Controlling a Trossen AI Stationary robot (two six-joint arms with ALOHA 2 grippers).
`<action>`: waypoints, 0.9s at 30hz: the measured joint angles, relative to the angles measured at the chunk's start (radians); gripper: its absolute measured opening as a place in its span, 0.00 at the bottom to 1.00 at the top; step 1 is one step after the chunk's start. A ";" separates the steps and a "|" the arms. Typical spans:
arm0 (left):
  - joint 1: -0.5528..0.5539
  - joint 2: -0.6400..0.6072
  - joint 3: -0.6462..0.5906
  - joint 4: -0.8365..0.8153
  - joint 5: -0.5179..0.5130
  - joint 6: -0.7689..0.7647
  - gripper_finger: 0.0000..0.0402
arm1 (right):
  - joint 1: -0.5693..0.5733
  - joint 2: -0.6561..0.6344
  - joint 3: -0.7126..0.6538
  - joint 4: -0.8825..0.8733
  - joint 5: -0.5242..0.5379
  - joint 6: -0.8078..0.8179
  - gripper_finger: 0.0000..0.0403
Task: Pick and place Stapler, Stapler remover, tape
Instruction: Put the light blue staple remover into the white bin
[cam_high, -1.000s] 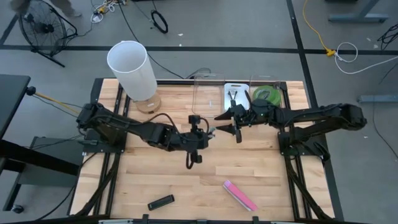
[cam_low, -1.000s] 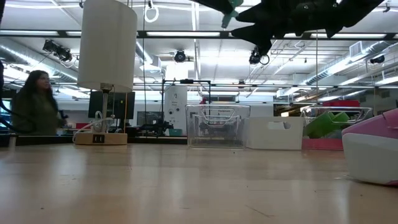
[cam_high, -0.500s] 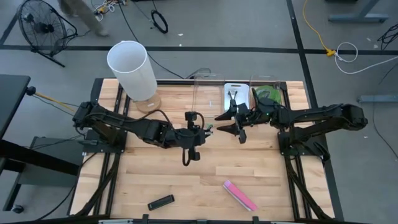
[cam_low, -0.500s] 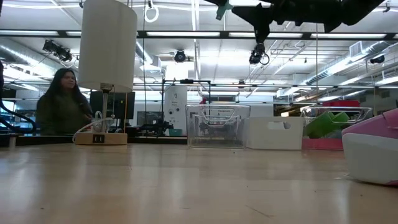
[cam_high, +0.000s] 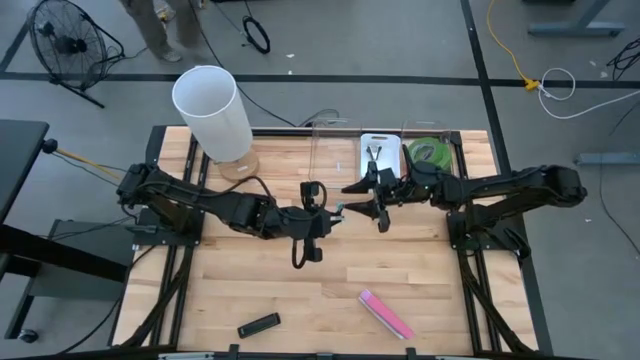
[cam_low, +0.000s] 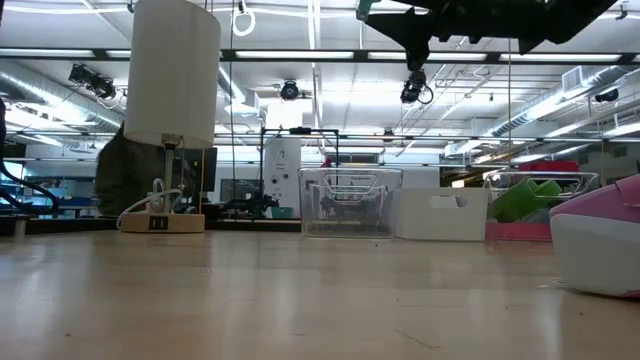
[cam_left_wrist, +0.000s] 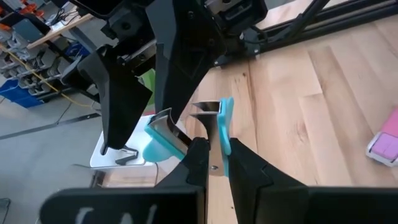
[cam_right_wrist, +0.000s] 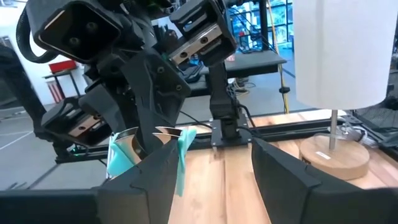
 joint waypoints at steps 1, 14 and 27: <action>0.000 0.000 0.000 0.000 0.000 0.000 0.09 | 0.000 0.006 0.000 0.008 0.000 0.000 0.51; 0.001 0.002 -0.002 -0.008 -0.012 0.000 0.09 | 0.002 0.031 0.000 0.011 -0.034 -0.054 0.03; 0.007 0.002 0.001 -0.005 -0.067 -0.020 0.24 | -0.010 0.017 0.000 -0.024 -0.004 -0.054 0.00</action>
